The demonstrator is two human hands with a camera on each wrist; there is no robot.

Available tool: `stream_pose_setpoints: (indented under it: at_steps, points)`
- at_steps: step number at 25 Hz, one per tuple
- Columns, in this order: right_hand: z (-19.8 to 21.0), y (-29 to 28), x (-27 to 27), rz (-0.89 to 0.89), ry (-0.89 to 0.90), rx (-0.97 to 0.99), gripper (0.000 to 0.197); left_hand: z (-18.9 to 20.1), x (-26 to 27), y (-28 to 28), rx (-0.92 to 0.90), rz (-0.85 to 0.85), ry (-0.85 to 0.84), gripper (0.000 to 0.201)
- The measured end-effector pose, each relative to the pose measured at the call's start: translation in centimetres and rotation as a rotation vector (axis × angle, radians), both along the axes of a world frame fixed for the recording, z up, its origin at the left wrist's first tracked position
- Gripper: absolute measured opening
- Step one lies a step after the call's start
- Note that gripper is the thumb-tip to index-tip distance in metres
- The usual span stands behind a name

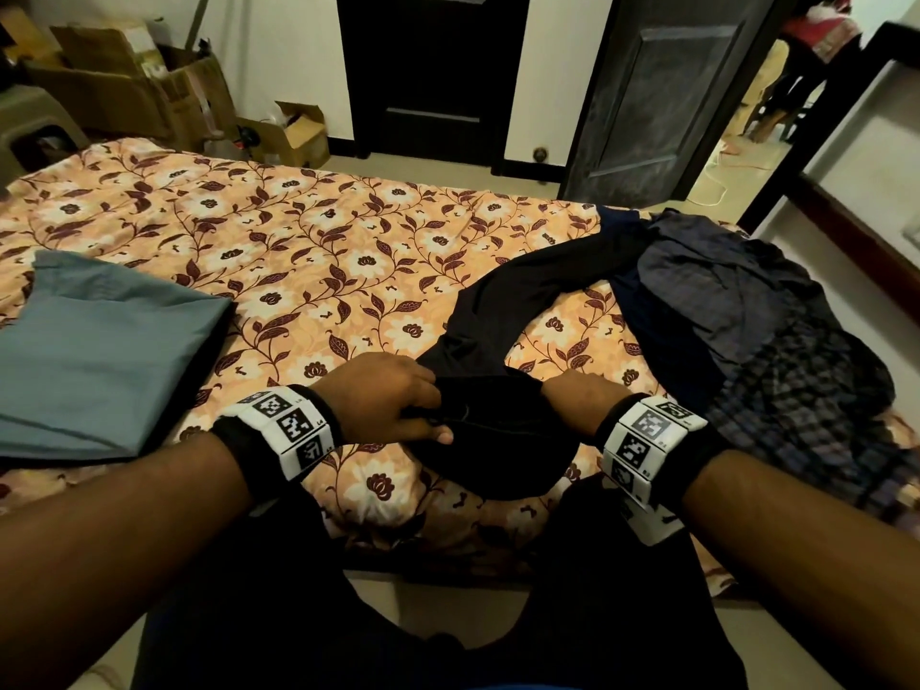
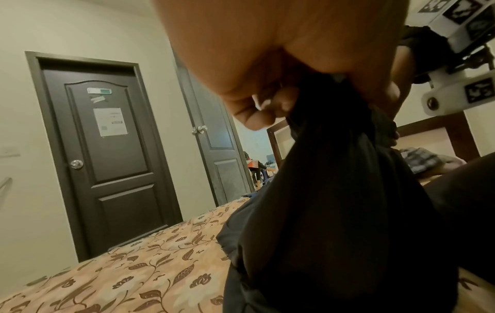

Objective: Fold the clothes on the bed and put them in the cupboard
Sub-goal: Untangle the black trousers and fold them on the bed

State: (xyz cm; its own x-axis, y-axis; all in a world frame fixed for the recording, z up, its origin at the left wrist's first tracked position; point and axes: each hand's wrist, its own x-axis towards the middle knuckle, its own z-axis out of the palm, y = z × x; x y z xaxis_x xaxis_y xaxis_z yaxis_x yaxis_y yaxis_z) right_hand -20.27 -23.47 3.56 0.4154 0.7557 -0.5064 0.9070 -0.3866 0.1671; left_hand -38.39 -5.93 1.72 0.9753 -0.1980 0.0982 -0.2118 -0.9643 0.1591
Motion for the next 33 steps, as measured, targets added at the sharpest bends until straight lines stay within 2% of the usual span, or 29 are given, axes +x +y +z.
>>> stream_pose_setpoints:
  at_steps: [2, 4, 6, 8, 10, 13, 15, 17, 20, 22, 24, 27, 30, 33]
  points:
    - [0.2, -0.3, -0.3, 0.008, -0.005, 0.011, 0.028, -0.6, 0.2, -0.5, 0.092, 0.089, 0.207, 0.081]
    - [0.3, -0.5, -0.5, 0.007, 0.000, 0.027, 0.027, -1.5, 0.7, -0.7, 0.212, 0.168, 0.428, 0.084]
    - [0.3, -0.7, -0.7, 0.000, 0.001, 0.033, 0.027, -1.6, 0.6, -1.0, 0.162, 0.139, 0.395, 0.084]
    - [0.2, -0.9, -0.8, -0.011, 0.014, 0.052, 0.026, -1.6, -0.6, -1.4, 0.068, 0.056, 0.212, 0.077]
    - [0.3, -1.5, -0.7, -0.034, 0.049, 0.071, 0.026, -1.8, -1.7, -1.5, 0.048, 0.050, 0.141, 0.067]
    - [0.0, -2.0, -1.1, -0.016, 0.119, 0.078, 0.030, -2.1, -2.6, -1.7, 0.196, 0.205, 0.227, 0.053]
    - [-0.7, -1.9, -1.6, 0.024, 0.117, 0.096, 0.024, -1.8, -2.1, -2.3, 0.299, 0.238, 0.284, 0.068]
    - [-0.9, -1.7, -2.0, 0.005, 0.103, 0.164, 0.019, -1.6, -1.6, -3.5, 0.322, 0.189, 0.304, 0.080]
    - [-0.4, -2.2, -1.8, -0.060, 0.134, 0.271, 0.020, -2.1, -1.3, -5.0, 0.350, 0.150, 0.430, 0.069]
    - [0.1, -2.5, -1.6, -0.060, 0.160, 0.289, 0.021, -2.4, -1.2, -5.2, 0.419, 0.207, 0.544, 0.075]
    - [0.6, -2.7, -1.9, -0.032, 0.154, 0.304, 0.021, -2.4, -0.9, -5.2, 0.465, 0.278, 0.609, 0.091]
    - [1.4, -2.5, -2.2, 0.039, 0.097, 0.327, 0.021, -1.5, -0.3, -5.8, 0.462, 0.419, 0.714, 0.103]
    - [2.0, -2.0, -1.9, 0.093, 0.036, 0.273, 0.021, 0.1, -0.1, -6.1, 0.458, 0.456, 0.751, 0.090]
    - [2.6, -1.9, -1.2, 0.070, 0.052, 0.259, 0.020, 0.9, -0.5, -4.7, 0.288, 0.374, 0.565, 0.054]
